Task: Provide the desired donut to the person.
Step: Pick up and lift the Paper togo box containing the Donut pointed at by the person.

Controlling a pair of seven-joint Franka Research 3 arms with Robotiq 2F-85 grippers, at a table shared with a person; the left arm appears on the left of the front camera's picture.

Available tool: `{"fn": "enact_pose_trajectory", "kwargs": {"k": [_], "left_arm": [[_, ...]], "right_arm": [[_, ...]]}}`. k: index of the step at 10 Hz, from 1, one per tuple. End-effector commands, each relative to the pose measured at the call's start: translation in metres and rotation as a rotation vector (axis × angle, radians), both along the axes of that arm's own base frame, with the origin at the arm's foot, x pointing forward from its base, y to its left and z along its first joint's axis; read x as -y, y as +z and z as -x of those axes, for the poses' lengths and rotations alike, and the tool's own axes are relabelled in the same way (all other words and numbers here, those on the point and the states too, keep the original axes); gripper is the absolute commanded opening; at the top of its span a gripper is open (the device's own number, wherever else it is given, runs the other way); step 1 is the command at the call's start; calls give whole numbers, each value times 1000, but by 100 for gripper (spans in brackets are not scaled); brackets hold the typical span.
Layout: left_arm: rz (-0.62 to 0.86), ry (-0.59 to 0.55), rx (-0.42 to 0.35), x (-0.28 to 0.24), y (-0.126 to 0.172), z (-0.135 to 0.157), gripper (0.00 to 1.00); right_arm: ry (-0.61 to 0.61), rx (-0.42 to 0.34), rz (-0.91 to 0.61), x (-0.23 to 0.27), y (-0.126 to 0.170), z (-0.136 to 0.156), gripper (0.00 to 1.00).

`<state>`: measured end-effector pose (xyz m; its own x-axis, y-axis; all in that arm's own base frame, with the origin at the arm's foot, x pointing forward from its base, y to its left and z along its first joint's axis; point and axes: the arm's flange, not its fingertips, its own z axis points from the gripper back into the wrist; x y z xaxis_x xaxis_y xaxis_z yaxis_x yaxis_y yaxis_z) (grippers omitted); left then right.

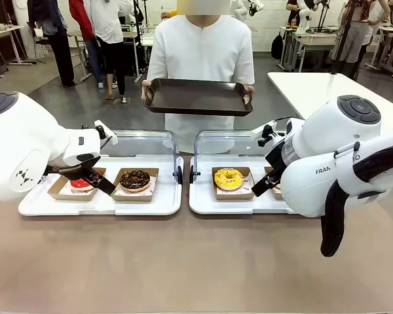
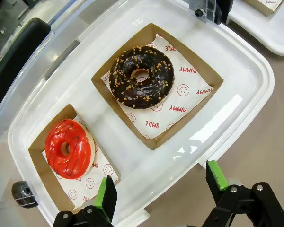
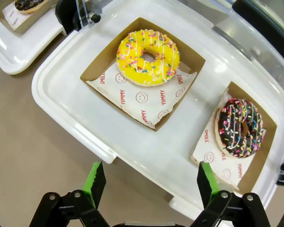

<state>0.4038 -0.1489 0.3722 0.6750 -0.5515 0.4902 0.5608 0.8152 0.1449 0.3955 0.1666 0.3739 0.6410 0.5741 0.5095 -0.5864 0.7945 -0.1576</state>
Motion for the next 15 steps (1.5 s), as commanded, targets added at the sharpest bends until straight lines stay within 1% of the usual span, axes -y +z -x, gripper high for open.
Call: {"fn": "enact_pose_trajectory", "kwargs": {"k": [1, 8, 9, 10, 13, 14, 15], "left_arm": [[0, 0, 0, 0, 0, 0, 100], [0, 0, 0, 0, 0, 0, 100], [-23, -15, 14, -3, 19, 7, 100], [-37, -12, 13, -6, 41, 22, 100], [-113, -95, -146, -13, 100, 74, 100], [-122, -132, -173, -13, 121, 94, 100], [-141, -133, -171, -11, 135, 111, 100]], "right_arm": [[0, 0, 0, 0, 0, 0, 100], [0, 0, 0, 0, 0, 0, 100], [46, -24, 33, -4, 16, 12, 100], [65, -62, 9, -4, 43, 32, 100], [72, -204, 85, -6, 107, 93, 100], [77, -233, 100, -7, 130, 117, 100], [73, -247, 128, -8, 150, 134, 100]]}}
